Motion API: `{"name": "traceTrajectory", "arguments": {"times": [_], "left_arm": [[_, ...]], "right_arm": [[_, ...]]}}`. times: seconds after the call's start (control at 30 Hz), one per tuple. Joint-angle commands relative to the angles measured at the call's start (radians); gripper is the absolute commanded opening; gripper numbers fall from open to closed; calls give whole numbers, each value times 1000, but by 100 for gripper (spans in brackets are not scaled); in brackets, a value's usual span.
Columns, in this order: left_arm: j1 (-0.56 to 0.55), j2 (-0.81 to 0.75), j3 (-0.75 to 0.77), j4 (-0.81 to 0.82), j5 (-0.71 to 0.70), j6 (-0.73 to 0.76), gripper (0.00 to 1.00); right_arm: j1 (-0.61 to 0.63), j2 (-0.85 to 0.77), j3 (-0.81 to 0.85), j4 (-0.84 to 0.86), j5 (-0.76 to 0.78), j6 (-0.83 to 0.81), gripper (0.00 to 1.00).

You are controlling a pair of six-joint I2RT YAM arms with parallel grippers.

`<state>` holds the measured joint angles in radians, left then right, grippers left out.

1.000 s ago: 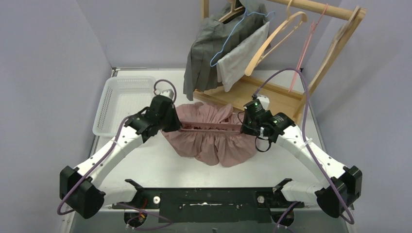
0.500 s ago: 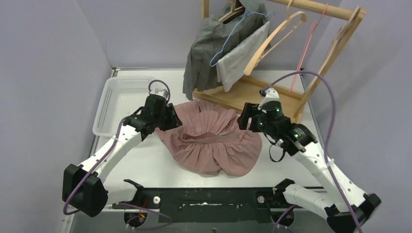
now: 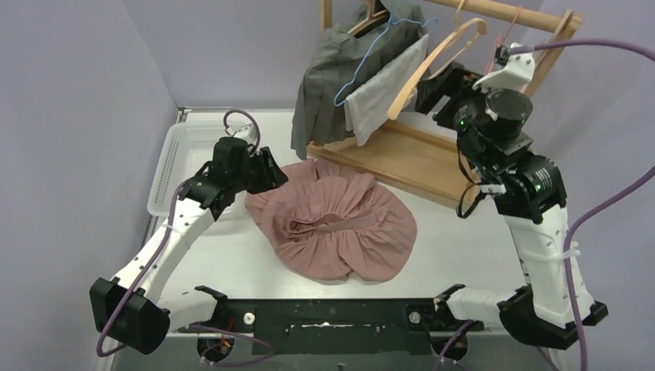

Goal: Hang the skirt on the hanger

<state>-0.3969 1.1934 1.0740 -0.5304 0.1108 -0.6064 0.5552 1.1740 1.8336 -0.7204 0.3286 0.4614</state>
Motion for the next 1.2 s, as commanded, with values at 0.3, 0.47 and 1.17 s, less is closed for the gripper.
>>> {"name": "traceTrajectory", "arguments": {"times": [0.3,0.47,1.17], "left_arm": [[10,-67,73,-9,48,35,46],[13,-62,78,-13,49,37,46],[23,-83,48,-11,37,30,47]], "right_arm": [[-542,264,293,-167,-35,-55,70],[-616,306,282,-132,-145,-86,65],[-656,316,218,-35,-363,-144,51]]}}
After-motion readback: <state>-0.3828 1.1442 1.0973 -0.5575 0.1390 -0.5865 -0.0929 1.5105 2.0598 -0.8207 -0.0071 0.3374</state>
